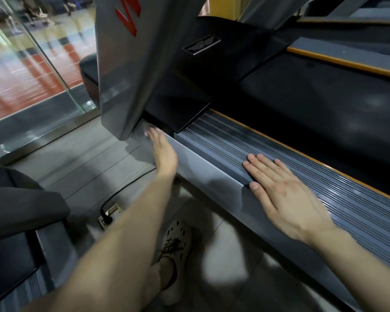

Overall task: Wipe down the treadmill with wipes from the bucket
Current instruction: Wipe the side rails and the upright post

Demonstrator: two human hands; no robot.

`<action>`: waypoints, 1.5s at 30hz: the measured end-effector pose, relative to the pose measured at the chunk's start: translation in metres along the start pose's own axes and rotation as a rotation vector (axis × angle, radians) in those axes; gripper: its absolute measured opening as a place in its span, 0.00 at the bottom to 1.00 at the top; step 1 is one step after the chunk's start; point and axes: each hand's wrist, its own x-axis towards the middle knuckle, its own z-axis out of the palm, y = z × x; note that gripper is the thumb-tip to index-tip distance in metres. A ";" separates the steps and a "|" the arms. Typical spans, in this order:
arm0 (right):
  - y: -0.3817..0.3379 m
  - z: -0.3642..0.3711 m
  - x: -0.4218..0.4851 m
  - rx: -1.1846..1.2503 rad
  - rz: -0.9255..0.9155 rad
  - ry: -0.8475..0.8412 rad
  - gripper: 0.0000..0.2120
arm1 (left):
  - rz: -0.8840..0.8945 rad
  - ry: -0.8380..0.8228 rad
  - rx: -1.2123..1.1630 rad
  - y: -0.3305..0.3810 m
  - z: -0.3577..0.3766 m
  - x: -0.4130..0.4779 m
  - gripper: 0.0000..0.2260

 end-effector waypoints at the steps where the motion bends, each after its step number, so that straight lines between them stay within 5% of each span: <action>1: 0.000 0.000 0.000 0.008 -0.002 0.005 0.29 | 0.039 -0.045 -0.020 -0.001 0.008 -0.034 0.40; 4: 0.002 -0.001 0.001 0.073 -0.001 0.026 0.29 | 0.221 -0.113 -0.035 -0.016 0.035 -0.176 0.33; 9: 0.007 -0.002 0.003 0.274 0.037 0.056 0.29 | 0.347 -0.385 0.015 -0.059 0.046 -0.352 0.35; 18: 0.006 -0.005 0.003 0.315 0.054 0.051 0.28 | 0.187 -0.133 0.031 0.007 -0.001 -0.077 0.29; 21: 0.007 -0.004 0.003 0.249 0.026 0.046 0.26 | 0.216 -0.123 0.071 -0.001 0.000 -0.094 0.27; 25: 0.007 -0.001 0.001 0.161 -0.004 0.029 0.25 | 0.323 -0.218 0.041 -0.029 0.029 -0.221 0.27; 29: -0.008 -0.010 0.007 0.014 -0.021 0.042 0.25 | 0.402 -0.337 -0.065 -0.043 0.037 -0.309 0.36; 34: -0.034 -0.012 0.089 -0.063 -0.120 0.019 0.18 | 0.214 -0.235 -0.130 -0.022 0.022 -0.197 0.30; 39: -0.054 0.012 0.117 0.062 -0.069 0.046 0.16 | 0.114 0.011 0.048 -0.021 -0.003 -0.044 0.27; 45: -0.049 0.013 0.120 0.166 -0.039 0.079 0.11 | 0.150 0.029 -0.121 -0.060 0.025 -0.169 0.29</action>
